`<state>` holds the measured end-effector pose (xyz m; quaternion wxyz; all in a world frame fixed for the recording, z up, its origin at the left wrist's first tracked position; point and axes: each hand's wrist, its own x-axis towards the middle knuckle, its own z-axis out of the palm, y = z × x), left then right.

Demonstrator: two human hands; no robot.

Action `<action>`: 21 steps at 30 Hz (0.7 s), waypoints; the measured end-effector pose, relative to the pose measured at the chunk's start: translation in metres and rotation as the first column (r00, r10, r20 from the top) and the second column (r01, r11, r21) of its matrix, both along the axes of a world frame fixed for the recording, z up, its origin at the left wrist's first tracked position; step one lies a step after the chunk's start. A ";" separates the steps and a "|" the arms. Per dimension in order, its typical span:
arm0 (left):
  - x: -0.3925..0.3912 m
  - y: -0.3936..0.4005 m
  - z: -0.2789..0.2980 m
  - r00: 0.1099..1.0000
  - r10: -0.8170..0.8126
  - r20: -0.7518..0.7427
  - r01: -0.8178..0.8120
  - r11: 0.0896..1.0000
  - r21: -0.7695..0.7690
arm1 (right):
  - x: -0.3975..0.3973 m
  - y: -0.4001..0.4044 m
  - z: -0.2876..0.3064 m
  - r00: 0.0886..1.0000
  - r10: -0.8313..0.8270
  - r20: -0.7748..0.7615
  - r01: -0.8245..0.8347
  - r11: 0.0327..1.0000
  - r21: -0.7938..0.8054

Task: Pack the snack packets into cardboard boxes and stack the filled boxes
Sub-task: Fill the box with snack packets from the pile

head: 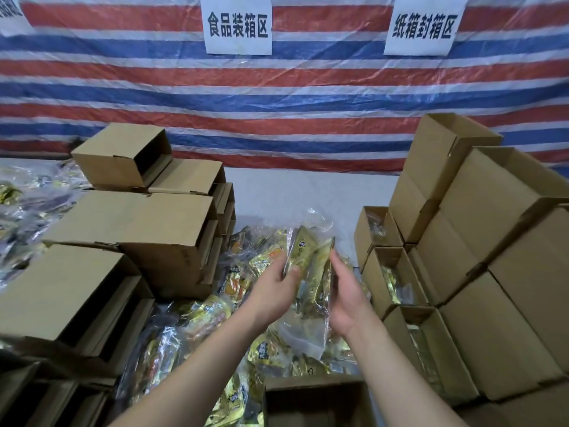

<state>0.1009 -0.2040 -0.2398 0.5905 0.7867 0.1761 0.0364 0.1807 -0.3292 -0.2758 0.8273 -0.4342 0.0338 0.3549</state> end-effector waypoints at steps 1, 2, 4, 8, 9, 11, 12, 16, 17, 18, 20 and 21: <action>0.000 -0.006 0.002 0.999 -0.017 0.029 0.017 0.999 0.028 | -0.002 -0.002 0.003 1.000 0.002 -0.001 -0.002 1.000 0.005; 0.001 -0.012 0.003 0.998 -0.050 0.049 0.047 0.998 0.048 | -0.004 -0.002 0.004 1.000 0.006 0.001 -0.006 1.000 -0.008; 0.003 -0.029 0.004 0.991 -0.131 0.034 0.129 0.990 0.062 | -0.009 -0.001 0.005 0.999 0.026 0.035 -0.022 0.994 -0.106; 0.006 -0.051 0.005 0.974 -0.214 -0.070 0.222 0.964 0.146 | -0.013 -0.016 0.001 0.998 0.061 0.036 -0.053 0.980 -0.191; 0.005 -0.051 0.007 0.970 -0.232 -0.073 0.240 0.961 0.135 | -0.013 -0.023 0.000 0.997 0.063 0.038 -0.054 0.979 -0.197; 0.001 -0.048 0.012 0.960 -0.274 -0.051 0.278 0.958 0.073 | -0.012 -0.039 -0.001 0.996 0.059 0.061 -0.047 0.980 -0.194; -0.003 -0.044 0.012 0.959 -0.282 -0.034 0.283 0.958 0.034 | -0.011 -0.046 -0.002 0.997 0.054 0.062 -0.041 0.982 -0.186; -0.030 -0.020 -0.012 0.971 -0.226 -0.081 0.222 0.974 -0.054 | -0.010 -0.081 -0.001 0.996 0.043 0.078 -0.021 0.964 -0.266; -0.039 -0.013 -0.024 0.963 -0.237 -0.129 0.236 0.972 -0.023 | -0.010 -0.089 -0.001 0.991 0.052 0.121 -0.007 0.938 -0.346; -0.049 -0.006 -0.038 0.944 -0.269 -0.192 0.278 0.960 0.025 | -0.011 -0.096 0.000 0.982 0.062 0.177 0.018 0.908 -0.418; -0.072 0.004 -0.066 0.874 -0.366 -0.320 0.410 0.909 0.078 | -0.015 -0.102 0.004 0.949 0.107 0.296 0.057 0.866 -0.496; -0.083 0.007 -0.078 0.832 -0.405 -0.379 0.461 0.885 0.066 | -0.018 -0.101 0.006 0.919 0.156 0.361 0.063 0.848 -0.526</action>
